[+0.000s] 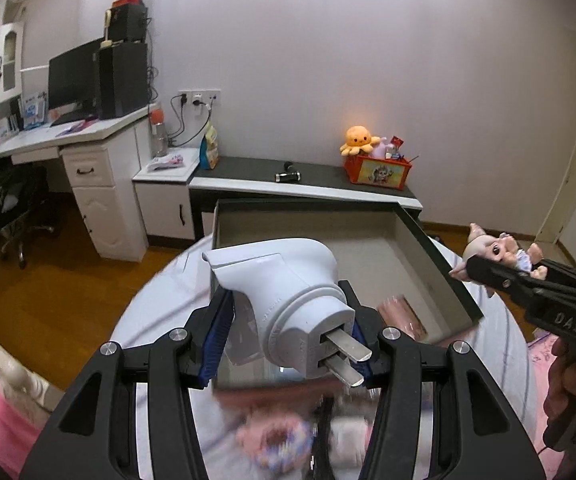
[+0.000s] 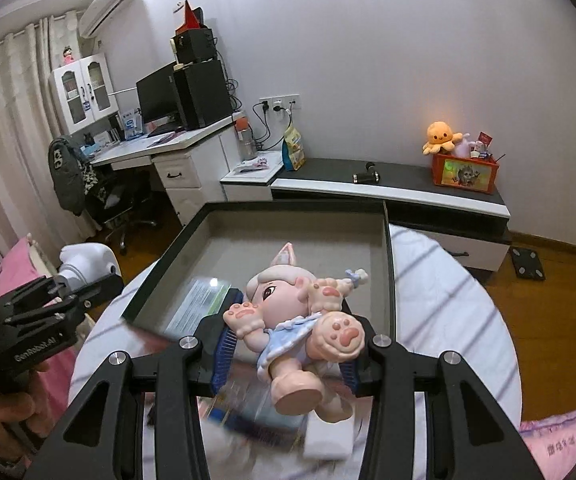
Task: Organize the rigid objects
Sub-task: 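Place the plug adapter and pig doll into the pink box, open both tools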
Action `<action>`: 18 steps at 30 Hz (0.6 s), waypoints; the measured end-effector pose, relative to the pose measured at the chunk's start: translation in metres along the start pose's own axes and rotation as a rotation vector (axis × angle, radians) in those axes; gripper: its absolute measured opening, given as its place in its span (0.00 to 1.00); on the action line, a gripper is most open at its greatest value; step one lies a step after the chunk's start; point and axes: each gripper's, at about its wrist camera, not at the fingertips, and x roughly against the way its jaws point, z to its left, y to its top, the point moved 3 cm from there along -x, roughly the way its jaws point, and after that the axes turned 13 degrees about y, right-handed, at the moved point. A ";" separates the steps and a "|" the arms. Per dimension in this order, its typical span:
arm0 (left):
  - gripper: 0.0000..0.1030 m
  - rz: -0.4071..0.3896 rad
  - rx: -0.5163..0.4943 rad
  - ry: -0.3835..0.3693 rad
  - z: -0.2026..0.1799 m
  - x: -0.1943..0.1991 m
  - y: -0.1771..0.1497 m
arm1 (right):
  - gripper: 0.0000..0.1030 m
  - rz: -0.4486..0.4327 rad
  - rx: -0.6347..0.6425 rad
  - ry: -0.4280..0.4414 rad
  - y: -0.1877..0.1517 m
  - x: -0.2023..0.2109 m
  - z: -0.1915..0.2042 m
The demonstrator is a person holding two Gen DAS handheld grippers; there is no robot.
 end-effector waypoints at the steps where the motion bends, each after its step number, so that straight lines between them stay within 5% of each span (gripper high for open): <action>1: 0.50 0.005 -0.006 -0.001 -0.003 -0.009 0.006 | 0.43 0.011 -0.008 -0.002 0.005 -0.010 -0.007; 15: 0.52 0.135 -0.071 0.013 -0.040 -0.095 0.006 | 0.43 0.140 -0.077 -0.043 0.001 -0.085 -0.050; 18: 0.74 0.125 -0.066 0.020 -0.039 -0.092 0.002 | 0.76 0.133 -0.083 -0.052 -0.002 -0.084 -0.053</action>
